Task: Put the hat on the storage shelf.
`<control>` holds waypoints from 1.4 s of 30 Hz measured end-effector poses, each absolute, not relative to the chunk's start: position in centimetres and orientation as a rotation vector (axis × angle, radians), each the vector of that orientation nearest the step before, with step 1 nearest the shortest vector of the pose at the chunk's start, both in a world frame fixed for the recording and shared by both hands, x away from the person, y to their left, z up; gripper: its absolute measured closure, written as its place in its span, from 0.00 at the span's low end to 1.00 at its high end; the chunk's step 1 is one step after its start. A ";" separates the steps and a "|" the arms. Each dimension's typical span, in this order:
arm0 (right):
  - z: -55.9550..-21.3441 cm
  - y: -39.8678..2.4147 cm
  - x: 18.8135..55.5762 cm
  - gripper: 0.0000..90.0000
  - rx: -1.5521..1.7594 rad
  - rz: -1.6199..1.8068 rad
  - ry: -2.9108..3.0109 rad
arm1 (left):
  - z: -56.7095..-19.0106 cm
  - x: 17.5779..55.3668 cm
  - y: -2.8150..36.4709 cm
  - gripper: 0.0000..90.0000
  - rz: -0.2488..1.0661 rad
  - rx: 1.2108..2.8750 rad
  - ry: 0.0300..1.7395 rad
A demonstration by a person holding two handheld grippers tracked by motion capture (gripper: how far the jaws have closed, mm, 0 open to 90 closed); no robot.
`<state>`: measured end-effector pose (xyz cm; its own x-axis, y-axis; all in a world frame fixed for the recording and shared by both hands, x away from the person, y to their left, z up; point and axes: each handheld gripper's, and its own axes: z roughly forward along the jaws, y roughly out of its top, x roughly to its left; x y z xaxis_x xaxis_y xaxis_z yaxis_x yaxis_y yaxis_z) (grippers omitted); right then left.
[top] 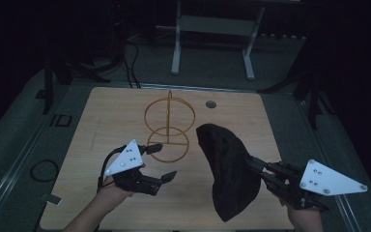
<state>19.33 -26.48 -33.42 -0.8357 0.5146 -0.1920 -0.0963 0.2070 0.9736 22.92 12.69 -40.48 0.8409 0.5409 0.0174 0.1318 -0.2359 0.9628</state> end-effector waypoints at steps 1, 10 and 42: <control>-33.2 -26.5 19.6 0.98 0.401 1.657 1.988 | -40.8 22.9 13.0 0.13 0.440 1.787 0.536; -31.2 -25.5 23.3 0.98 0.494 1.553 1.920 | -44.0 21.9 15.2 0.03 0.509 1.801 0.667; -29.2 -11.2 35.2 0.98 0.494 1.416 2.118 | -49.5 21.0 19.0 0.03 0.516 1.719 0.844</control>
